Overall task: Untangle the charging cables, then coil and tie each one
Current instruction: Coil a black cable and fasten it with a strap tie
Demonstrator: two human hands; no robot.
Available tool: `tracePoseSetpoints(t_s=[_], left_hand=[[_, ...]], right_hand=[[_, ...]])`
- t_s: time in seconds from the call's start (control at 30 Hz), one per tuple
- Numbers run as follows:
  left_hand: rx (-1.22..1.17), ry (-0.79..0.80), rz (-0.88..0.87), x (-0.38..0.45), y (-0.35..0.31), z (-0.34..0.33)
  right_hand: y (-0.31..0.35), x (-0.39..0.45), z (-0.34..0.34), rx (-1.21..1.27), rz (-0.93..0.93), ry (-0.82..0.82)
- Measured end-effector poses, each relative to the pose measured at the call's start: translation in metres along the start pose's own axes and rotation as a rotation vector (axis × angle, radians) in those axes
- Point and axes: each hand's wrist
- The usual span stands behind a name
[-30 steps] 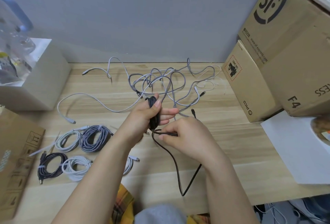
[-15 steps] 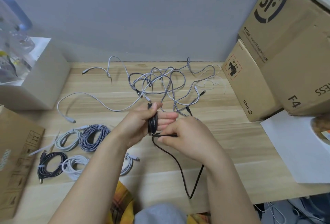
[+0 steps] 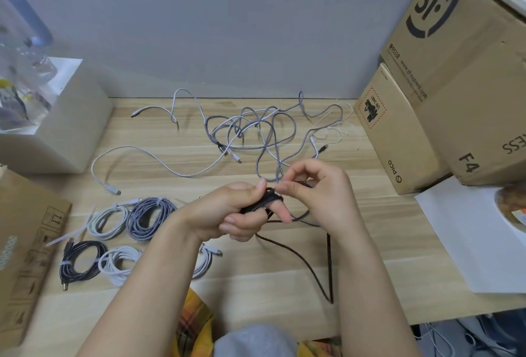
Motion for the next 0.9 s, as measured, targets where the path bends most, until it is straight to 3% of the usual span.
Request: tracePoseSetpoints(t_s=[0.1,0.2,0.33,0.4,0.5,0.67,0.9], left_hand=[[-0.221,0.214,-0.129,-0.001,-0.002,0.003],[-0.480,0.274,-0.249,0.003,-0.005,-0.002],[-0.576,0.070,-0.444,0.007,-0.012,-0.008],[-0.570,-0.126,-0.547,0.014,-0.013,-0.012],[-0.452,-0.450,-0.610,0.019,-0.011,-0.015],[-0.109,-0.706,-0.587,0.030,-0.004,-0.008],[0.268,-0.649,-0.355,0.024,-0.001,-0.006]], right_hand=[[-0.003,0.002,-0.003,0.132,-0.044,0.050],[-0.006,0.002,-0.012,0.171,-0.103,0.151],[-0.008,0.000,-0.016,-0.041,-0.117,0.277],[-0.008,-0.003,-0.016,-0.133,-0.136,0.358],[-0.005,-0.006,-0.021,-0.258,-0.177,0.431],[-0.001,-0.010,-0.026,-0.464,-0.130,0.536],[0.003,-0.012,-0.021,-0.552,-0.019,0.429]])
Point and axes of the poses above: each hand's wrist, its own x-axis towards the middle knuckle, its own z-axis out of the back of the hand, y = z × x, and after that the axes turned 6 degrees about -x, right-handed
